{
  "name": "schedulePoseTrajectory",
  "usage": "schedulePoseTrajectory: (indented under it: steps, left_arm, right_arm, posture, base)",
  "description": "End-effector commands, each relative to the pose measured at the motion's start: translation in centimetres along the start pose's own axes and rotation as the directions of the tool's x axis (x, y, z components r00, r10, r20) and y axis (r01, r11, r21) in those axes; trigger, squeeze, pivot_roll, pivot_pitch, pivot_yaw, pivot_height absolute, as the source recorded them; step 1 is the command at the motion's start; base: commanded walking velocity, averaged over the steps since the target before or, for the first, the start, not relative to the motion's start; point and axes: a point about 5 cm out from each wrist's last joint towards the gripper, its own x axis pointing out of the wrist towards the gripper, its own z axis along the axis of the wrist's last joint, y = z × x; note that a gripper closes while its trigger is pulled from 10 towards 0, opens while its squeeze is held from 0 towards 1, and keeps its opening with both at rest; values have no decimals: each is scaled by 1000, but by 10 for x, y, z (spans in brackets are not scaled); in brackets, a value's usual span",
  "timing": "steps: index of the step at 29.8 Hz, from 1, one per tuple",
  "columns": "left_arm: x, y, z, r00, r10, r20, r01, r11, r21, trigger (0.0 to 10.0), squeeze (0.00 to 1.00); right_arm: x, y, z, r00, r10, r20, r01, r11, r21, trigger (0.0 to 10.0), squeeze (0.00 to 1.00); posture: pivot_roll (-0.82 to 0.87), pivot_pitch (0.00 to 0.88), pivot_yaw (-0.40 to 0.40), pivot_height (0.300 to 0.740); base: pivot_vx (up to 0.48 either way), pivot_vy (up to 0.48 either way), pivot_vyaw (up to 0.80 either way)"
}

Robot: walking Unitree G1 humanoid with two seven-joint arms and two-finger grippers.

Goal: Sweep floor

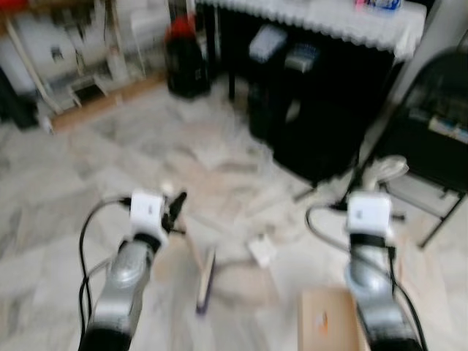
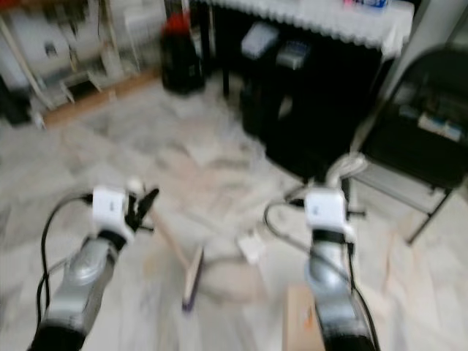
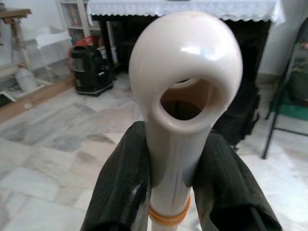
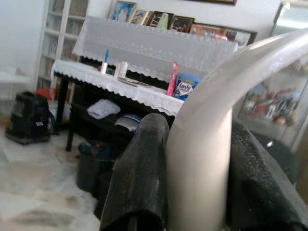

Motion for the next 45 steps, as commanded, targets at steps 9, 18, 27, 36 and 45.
schedulePoseTrajectory:
  steps: [9, 18, 27, 36, 45]
  left_arm:
    - [3, -1, 8, 999, -9, 31, 8, 1000, 11, 10000, 0]
    - [3, -1, 8, 999, -7, 32, 6, 1000, 13, 10000, 0]
    - [3, 1, 8, 999, -3, 32, 3, 1000, 16, 10000, 0]
    - [2, 0, 8, 999, -5, 32, 5, 1000, 18, 10000, 0]
    - [2, 2, 9, 999, 1, 33, -1, 1000, 19, 10000, 0]
  right_arm:
    - [2, -1, -2, 1000, 12, -22, -12, 1000, -7, 10000, 0]
    - [2, 0, -1, 1000, 19, -19, -19, 1000, 7, 10000, 0]
    - [2, 1, -1, 1000, 20, -21, -20, 1000, 10, 10000, 0]
    - [1, 0, -3, 999, 26, -28, -25, 1000, 6, 10000, 0]
    - [1, -1, -3, 999, 25, -28, -24, 1000, 8, 10000, 0]
  posture:
    - [-77, 71, 34, 740]
    - [-75, 74, 36, 740]
    - [-75, 69, 35, 740]
    - [-78, 63, 36, 740]
    - [-79, 60, 36, 740]
  base:
    - [378, 0, 0]
    - [379, 0, 0]
    - [380, 0, 0]
    - [381, 0, 0]
    - [168, 0, 0]
